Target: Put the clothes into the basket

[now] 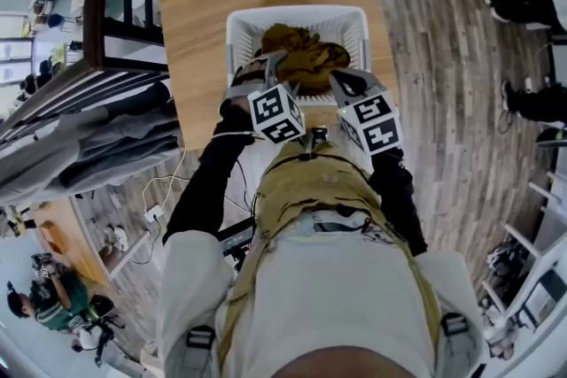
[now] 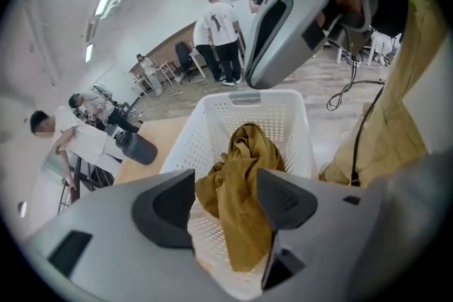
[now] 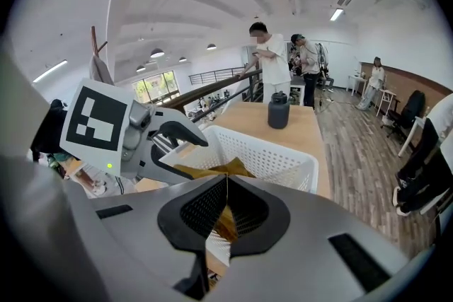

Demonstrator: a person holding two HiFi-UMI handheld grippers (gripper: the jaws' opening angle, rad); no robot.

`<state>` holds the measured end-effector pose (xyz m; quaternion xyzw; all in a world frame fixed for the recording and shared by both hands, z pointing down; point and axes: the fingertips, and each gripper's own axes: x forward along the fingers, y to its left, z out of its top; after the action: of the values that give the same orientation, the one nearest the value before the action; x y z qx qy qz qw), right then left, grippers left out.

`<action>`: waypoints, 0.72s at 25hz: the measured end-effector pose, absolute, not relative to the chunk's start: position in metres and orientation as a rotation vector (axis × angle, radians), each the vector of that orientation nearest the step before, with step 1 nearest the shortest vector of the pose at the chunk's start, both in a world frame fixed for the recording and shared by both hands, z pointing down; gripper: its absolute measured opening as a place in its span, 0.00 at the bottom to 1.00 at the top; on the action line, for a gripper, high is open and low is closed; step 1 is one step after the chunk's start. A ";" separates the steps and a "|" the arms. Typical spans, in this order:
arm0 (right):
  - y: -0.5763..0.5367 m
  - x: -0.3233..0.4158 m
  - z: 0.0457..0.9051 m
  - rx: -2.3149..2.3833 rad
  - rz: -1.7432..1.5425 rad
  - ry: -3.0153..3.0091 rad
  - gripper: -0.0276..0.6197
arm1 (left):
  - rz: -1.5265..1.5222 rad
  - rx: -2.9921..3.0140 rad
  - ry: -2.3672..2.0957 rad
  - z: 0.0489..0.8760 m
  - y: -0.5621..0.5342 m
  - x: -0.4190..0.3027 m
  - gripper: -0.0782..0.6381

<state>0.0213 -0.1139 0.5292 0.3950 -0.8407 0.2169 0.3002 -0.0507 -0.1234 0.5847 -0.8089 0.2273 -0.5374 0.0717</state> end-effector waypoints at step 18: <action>-0.125 0.017 0.435 1.193 0.386 -2.415 0.08 | -0.990 -2.649 1.425 0.425 -0.108 -0.101 0.11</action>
<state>0.0175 -0.1251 0.4346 0.4288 -0.8680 0.1386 0.2088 -0.1007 -0.1080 0.4250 -0.8365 0.4498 -0.3127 -0.0126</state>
